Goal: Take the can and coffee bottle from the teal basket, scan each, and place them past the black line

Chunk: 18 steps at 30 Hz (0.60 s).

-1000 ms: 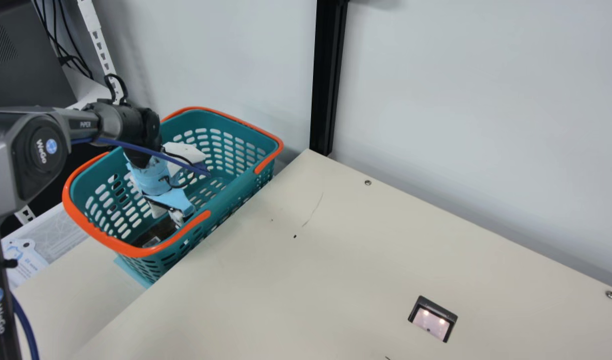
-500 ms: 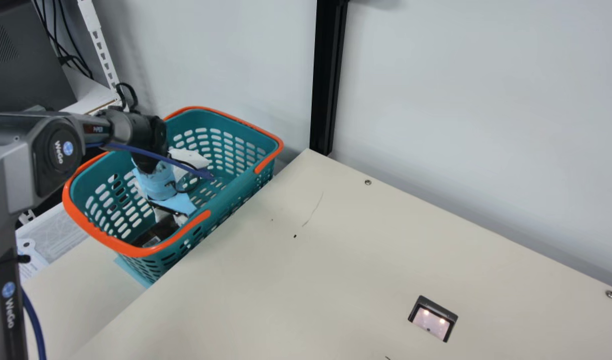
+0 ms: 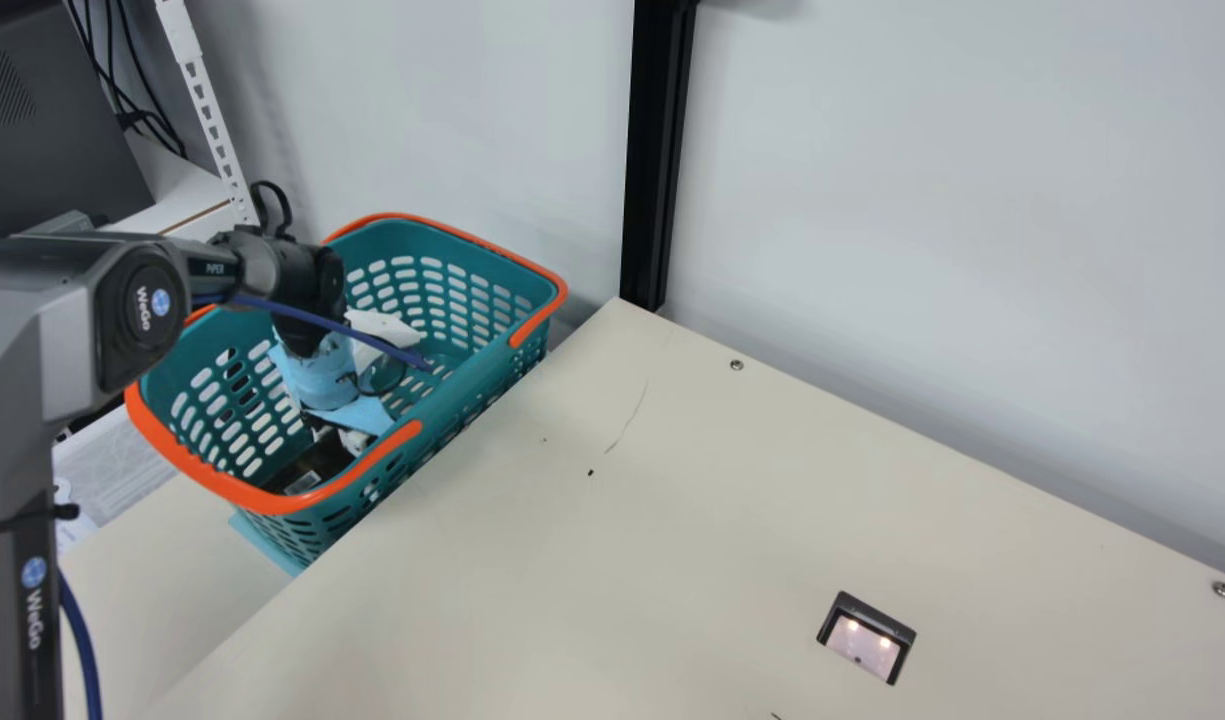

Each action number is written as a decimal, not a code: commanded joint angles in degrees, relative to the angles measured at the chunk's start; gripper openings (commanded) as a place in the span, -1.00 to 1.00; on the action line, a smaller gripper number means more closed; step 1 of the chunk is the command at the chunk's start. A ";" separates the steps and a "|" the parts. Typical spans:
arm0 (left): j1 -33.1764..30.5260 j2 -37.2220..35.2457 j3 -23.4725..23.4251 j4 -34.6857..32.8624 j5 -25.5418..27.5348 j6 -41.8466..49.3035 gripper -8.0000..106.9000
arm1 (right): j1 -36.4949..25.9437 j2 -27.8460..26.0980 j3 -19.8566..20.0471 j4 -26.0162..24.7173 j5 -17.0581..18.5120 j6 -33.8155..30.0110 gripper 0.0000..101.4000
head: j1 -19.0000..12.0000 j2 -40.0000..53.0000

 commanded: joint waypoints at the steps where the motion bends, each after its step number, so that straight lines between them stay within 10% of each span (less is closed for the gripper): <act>1: 0.14 -1.36 0.31 -1.49 -0.33 0.49 -0.68 | 0.00 0.00 0.00 0.00 0.00 0.00 1.00 | -1.48 0.70; 18: 0.29 -26.98 3.70 -17.29 -7.29 0.01 -0.68 | 0.00 0.00 0.00 0.00 0.00 0.00 1.00 | -1.48 0.70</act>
